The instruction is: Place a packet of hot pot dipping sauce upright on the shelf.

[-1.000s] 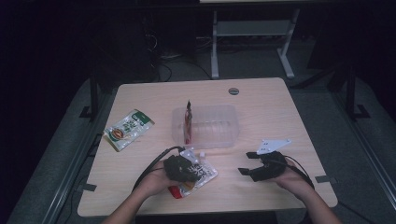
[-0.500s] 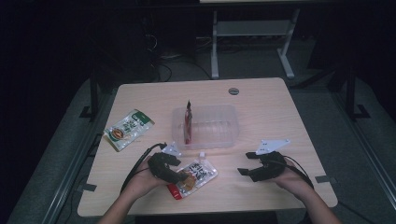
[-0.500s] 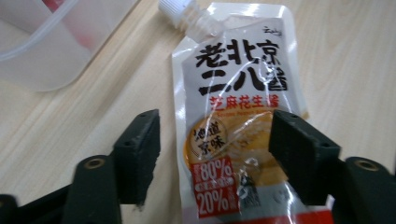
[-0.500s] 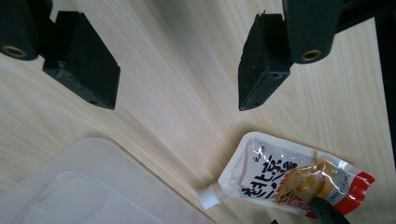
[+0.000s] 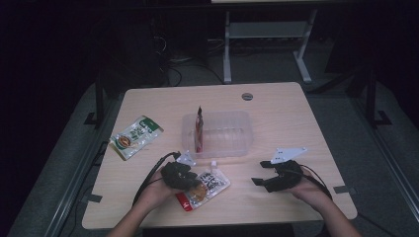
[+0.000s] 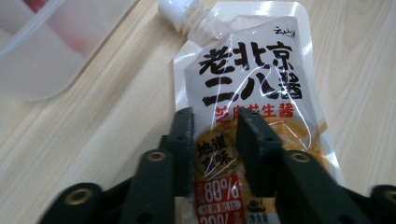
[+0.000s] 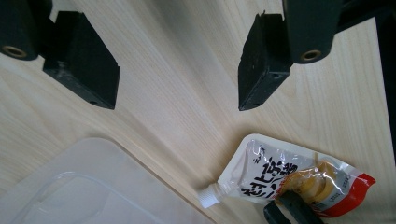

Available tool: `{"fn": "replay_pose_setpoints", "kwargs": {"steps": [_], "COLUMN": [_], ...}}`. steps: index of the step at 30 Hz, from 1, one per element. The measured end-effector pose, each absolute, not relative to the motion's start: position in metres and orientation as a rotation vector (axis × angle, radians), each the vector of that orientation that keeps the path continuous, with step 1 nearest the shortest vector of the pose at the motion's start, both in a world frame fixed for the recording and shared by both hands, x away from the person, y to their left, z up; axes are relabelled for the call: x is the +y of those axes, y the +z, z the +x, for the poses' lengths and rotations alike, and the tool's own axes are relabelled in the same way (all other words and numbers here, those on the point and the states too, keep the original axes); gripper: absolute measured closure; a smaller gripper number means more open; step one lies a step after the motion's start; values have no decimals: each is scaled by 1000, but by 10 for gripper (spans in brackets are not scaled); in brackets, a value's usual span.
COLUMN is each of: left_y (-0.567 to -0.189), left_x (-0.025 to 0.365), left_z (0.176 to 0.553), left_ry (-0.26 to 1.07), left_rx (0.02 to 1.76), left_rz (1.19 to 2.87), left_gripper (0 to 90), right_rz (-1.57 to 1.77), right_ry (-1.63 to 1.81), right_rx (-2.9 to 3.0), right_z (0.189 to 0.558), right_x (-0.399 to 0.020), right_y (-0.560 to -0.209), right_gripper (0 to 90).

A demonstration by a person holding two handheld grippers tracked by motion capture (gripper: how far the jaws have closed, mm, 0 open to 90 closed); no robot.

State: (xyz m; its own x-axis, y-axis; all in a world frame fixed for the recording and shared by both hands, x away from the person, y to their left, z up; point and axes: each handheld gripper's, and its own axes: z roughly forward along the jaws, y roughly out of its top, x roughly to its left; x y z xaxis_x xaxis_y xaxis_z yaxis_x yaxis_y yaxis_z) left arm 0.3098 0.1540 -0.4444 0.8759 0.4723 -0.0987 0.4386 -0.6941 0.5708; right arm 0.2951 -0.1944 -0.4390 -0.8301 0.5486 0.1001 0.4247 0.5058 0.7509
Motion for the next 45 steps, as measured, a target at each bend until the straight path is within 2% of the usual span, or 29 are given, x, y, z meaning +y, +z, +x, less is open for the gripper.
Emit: {"fn": "replay_pose_setpoints", "kwargs": {"steps": [1,2,6,16,19,25,40,45], "left_y": [-444,-444,-448,-449,-450,-450,-450,-450], "left_x": [154,153,151,146,147,147,148,149], "left_z": [310,310,310,309,310,310,310,311], "left_ry": [74,71,54,69,52,45,47,41], "left_rx": [656,653,625,636,643,657,659,655], "left_rz": [2439,2446,2488,2507,2500,2487,2488,2488], "left_gripper": [795,795,896,899,900,900,900,900], "right_rz": [844,846,867,895,901,905,885,878], "right_ry": [1229,1234,1229,1274,1318,1354,1282,1302], "right_rx": [2592,2592,2597,2625,2673,2752,2997,3019], "right_z": [295,295,295,300,306,315,336,336], "right_x": [-194,-195,-194,-181,-167,-140,-91,-80], "right_y": [-439,-439,-439,-436,-435,-440,-466,-467], "right_gripper": [292,292,292,268,239,234,321,397]}}
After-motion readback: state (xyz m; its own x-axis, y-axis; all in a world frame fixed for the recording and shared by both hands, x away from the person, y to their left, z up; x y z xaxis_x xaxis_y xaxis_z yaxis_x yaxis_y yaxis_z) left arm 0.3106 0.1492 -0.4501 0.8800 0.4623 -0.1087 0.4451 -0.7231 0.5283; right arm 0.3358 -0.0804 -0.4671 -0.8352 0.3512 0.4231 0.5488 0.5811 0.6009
